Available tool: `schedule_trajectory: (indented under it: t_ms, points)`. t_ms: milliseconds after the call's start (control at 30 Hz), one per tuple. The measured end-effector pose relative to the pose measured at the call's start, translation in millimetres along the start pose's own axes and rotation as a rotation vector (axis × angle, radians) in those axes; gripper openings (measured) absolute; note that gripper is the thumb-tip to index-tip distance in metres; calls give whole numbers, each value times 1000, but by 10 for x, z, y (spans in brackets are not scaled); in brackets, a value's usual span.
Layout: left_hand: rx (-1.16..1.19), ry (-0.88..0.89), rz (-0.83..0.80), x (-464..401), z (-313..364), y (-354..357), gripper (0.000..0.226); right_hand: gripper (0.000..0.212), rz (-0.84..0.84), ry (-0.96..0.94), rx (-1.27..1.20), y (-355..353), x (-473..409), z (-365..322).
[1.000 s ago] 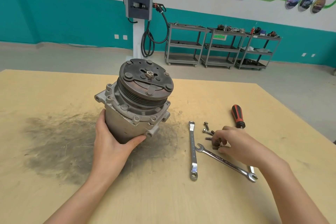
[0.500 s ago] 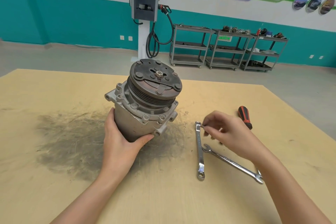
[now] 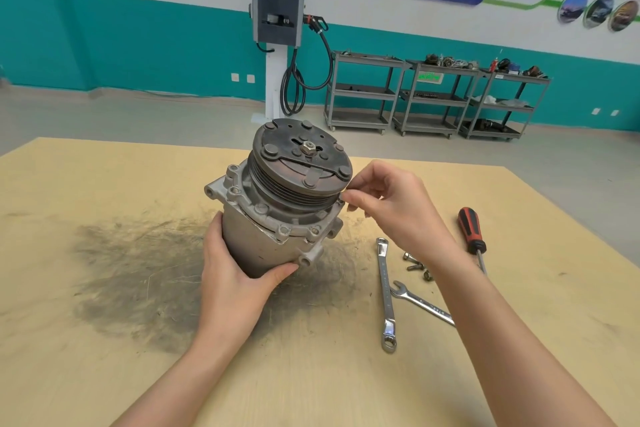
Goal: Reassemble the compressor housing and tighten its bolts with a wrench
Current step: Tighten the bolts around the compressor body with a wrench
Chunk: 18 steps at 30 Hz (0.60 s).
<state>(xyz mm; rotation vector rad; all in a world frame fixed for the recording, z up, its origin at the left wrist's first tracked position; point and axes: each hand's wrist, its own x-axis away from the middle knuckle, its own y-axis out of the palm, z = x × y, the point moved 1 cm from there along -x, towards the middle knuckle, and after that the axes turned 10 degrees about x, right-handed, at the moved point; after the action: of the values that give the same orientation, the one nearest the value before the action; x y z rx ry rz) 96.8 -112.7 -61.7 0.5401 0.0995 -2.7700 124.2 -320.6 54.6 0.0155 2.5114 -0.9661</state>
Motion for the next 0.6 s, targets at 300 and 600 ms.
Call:
schedule_trajectory:
  t_ms: [300,600]
  points:
    - [-4,-16,-1,-1,-8,-3,118,9,-54,-41,8,-89,-63,-6]
    - [-15,-9,2,1,5,-6,119,6,-91,-27,-62,-58,-51,22]
